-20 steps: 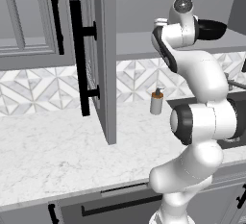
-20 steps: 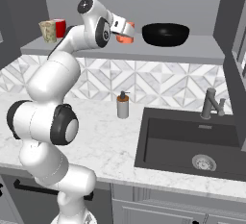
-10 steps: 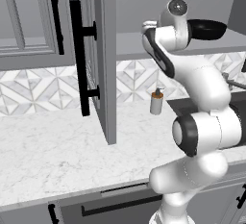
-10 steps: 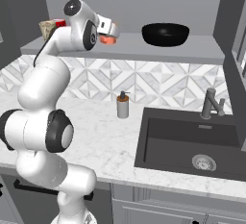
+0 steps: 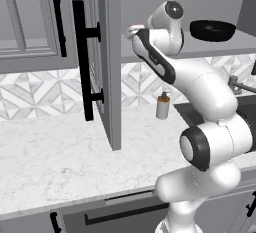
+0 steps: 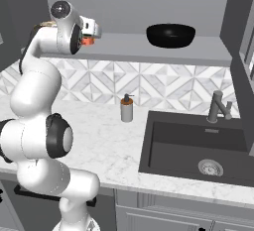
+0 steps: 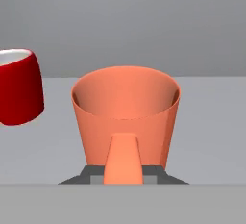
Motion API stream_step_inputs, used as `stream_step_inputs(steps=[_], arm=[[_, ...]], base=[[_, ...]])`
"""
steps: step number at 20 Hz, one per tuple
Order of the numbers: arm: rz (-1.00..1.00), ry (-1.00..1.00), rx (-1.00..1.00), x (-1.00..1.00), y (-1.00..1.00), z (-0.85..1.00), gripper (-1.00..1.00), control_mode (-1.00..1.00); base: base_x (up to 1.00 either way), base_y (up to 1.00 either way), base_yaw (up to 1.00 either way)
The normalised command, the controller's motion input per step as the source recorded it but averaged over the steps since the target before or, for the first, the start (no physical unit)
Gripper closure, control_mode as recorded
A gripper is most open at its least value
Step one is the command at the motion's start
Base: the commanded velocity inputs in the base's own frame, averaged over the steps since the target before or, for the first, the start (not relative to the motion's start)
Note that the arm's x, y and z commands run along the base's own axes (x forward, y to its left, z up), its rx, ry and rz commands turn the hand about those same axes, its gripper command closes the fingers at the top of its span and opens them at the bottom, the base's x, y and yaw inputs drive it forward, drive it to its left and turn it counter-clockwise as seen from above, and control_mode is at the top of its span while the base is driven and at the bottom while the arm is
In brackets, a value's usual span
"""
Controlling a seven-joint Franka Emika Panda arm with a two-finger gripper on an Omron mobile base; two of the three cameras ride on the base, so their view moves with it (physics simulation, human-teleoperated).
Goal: Gather all objects into one cabinet and sort the glasses and bowls to opposite sides.
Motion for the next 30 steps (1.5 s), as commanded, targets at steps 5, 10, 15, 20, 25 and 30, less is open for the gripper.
stream_step_inputs(steps=[5,10,15,20,25,30], arm=[[0.29,0.0,0.0,-0.14,0.49,0.0,1.0,-1.0],[0.22,0.0,0.0,0.0,0.1,0.0,1.0,-1.0],[0.13,0.0,0.0,0.0,0.13,0.0,1.0,-1.0],[0.02,0.0,0.0,0.07,0.24,0.0,1.0,-1.0],[0.0,0.0,0.0,0.17,0.2,-0.01,1.0,-1.0],[0.0,0.0,0.0,0.07,0.17,-0.04,1.0,-1.0]], base=[[0.0,0.0,0.0],[0.0,0.0,0.0],[0.0,0.0,0.0],[0.0,0.0,0.0],[0.0,0.0,0.0],[0.0,0.0,0.0]])
